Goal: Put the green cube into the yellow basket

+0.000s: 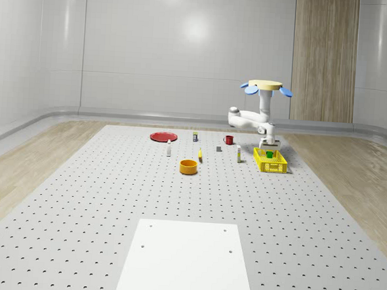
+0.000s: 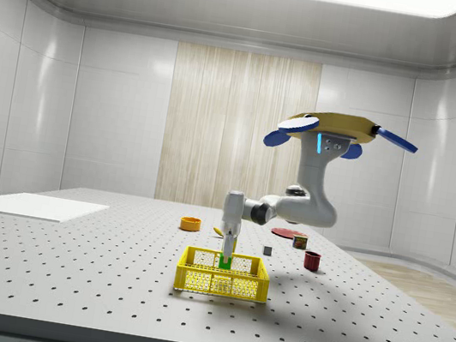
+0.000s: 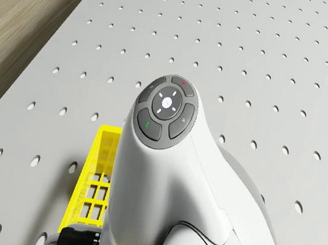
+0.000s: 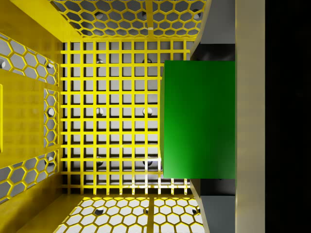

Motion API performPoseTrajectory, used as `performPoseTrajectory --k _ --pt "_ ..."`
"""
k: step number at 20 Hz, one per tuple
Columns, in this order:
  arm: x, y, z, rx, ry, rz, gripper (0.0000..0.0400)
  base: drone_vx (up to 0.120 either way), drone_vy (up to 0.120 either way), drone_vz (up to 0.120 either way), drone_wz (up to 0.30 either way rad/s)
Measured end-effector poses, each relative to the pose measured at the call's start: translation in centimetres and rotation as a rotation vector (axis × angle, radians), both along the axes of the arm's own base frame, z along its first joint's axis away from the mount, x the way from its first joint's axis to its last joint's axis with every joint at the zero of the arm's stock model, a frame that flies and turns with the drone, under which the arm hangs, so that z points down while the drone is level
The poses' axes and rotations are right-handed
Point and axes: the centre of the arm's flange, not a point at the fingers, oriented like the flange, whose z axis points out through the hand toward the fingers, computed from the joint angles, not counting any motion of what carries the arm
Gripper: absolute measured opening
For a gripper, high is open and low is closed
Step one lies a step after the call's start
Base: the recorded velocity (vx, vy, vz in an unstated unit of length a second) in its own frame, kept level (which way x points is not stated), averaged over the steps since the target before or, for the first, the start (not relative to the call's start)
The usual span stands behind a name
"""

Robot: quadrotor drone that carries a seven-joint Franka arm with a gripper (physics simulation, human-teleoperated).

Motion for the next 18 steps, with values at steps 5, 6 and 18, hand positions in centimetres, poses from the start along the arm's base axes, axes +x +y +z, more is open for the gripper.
performPoseTrajectory --k 5,6,18 --pt "0.0 0.0 2.0 0.000 0.000 0.000 0.0251 0.000 0.000 0.000 0.000" --pt "0.0 0.0 2.3 0.000 0.000 0.000 0.0251 0.000 0.000 0.000 0.000" --pt "0.0 0.0 1.4 -0.002 0.000 -0.003 0.0390 0.000 0.000 0.000 0.000"
